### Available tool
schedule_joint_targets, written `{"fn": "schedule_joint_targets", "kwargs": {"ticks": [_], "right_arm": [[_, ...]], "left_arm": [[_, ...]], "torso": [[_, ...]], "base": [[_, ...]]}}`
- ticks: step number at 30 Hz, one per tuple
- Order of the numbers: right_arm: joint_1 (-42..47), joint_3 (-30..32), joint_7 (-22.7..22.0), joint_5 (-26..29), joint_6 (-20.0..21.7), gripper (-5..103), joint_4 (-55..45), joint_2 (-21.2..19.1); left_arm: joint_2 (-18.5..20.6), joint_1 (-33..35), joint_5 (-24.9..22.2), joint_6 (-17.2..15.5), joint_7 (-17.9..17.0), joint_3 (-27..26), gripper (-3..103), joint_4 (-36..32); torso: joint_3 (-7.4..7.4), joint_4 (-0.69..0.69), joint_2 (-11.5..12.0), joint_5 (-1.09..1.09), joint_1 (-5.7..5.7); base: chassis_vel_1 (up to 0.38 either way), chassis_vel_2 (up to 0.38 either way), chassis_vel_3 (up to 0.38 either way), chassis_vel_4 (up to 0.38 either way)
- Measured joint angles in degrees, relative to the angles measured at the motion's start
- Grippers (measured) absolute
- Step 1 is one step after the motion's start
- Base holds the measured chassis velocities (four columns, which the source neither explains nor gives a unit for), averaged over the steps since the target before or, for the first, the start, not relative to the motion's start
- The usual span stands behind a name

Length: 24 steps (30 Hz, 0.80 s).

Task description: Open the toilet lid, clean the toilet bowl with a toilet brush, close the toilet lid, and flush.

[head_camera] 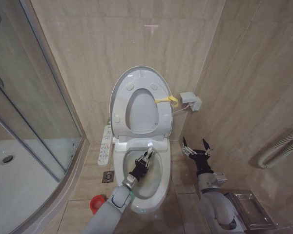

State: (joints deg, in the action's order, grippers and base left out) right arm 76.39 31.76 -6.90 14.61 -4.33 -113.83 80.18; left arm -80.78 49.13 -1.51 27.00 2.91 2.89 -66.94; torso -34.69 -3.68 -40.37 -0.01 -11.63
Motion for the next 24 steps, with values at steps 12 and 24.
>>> {"fn": "schedule_joint_targets", "kwargs": {"ticks": [12, 24], "right_arm": [[0.0, 0.0, 0.0, 0.0, 0.0, 100, 0.0, 0.0], [0.0, 0.0, 0.0, 0.0, 0.0, 100, 0.0, 0.0]], "left_arm": [[-2.2, -0.8, 0.1, -1.2, -0.2, 1.7, 18, -3.9], [-5.0, -3.0, -0.2, -1.4, -0.2, 3.1, 18, 0.6]], "torso": [[0.0, 0.0, 0.0, 0.02, 0.0], [0.0, 0.02, 0.0, 0.02, 0.0]], "base": [[0.0, 0.0, 0.0, 0.0], [0.0, 0.0, 0.0, 0.0]]}}
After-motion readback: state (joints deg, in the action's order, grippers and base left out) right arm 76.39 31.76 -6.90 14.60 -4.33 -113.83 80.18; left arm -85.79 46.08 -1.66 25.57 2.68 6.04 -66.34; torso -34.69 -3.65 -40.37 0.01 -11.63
